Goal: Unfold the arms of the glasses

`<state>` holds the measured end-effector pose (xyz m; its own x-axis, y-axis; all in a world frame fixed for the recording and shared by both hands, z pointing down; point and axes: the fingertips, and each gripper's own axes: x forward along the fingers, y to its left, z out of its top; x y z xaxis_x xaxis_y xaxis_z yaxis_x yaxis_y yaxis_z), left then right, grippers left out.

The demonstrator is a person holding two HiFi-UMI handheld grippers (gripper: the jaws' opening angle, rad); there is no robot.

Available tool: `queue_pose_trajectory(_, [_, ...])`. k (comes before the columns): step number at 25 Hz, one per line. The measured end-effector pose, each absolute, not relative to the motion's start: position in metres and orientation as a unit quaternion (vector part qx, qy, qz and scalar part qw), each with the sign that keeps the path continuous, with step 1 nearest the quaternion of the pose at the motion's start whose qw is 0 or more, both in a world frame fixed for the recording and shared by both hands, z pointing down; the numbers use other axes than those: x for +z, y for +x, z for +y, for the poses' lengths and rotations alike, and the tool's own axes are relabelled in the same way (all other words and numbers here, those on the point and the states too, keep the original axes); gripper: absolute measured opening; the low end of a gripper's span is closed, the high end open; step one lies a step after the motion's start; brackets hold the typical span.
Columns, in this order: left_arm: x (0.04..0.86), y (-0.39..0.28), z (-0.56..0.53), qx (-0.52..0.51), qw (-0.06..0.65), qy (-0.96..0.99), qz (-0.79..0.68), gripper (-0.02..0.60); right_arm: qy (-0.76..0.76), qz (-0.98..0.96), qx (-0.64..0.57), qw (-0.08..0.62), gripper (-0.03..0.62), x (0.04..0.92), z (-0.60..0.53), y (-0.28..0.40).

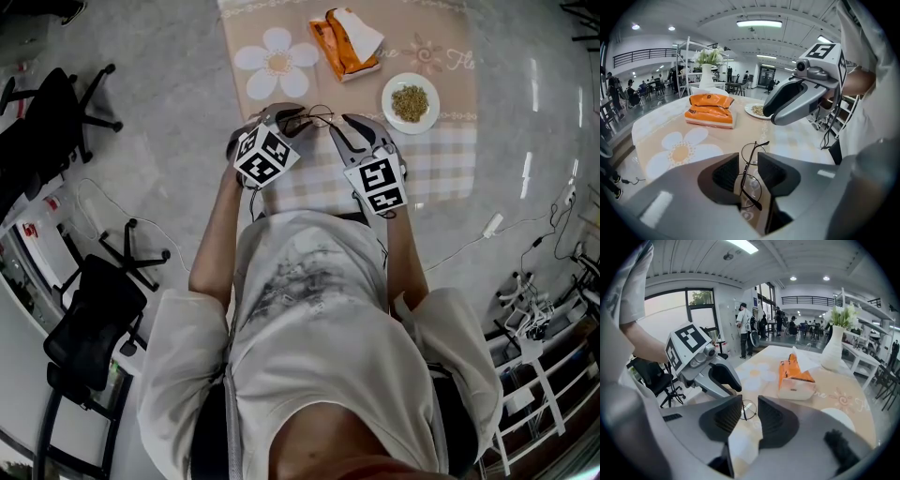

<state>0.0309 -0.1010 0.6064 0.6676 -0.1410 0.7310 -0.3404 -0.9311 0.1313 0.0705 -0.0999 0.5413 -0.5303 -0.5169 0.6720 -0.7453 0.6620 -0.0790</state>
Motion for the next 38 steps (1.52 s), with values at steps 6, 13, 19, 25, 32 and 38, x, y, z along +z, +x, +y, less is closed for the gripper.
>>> queue_pose_trajectory(6, [0.609,0.035,-0.101,0.387,0.133,0.904,-0.124,0.122,0.368,-0.854,0.184,0.318,0.11,0.544,-0.101,0.072])
queue_pose_trajectory(13, [0.621,0.034,-0.098,0.406,0.129,0.897,-0.113,0.105,0.368,-0.853,0.185,0.32,0.11,0.546,-0.103,0.073])
queue_pose_trajectory(19, [0.622,0.034,-0.099,0.407,0.126,0.897,-0.119,0.066,0.366,-0.853,0.187,0.323,0.11,0.549,-0.104,0.074])
queue_pose_trajectory(25, [0.621,0.036,-0.099,0.403,0.123,0.899,-0.118,0.04,0.361,-0.853,0.186,0.329,0.11,0.555,-0.107,0.075])
queue_pose_trajectory(32, [0.621,0.036,-0.097,0.4,0.118,0.902,-0.112,0.011,0.35,-0.855,0.182,0.336,0.087,0.562,-0.111,0.074])
queue_pose_trajectory(38, [0.62,0.037,-0.093,0.4,0.112,0.905,-0.096,0.01,0.337,-0.857,0.179,0.346,0.018,0.57,-0.113,0.072])
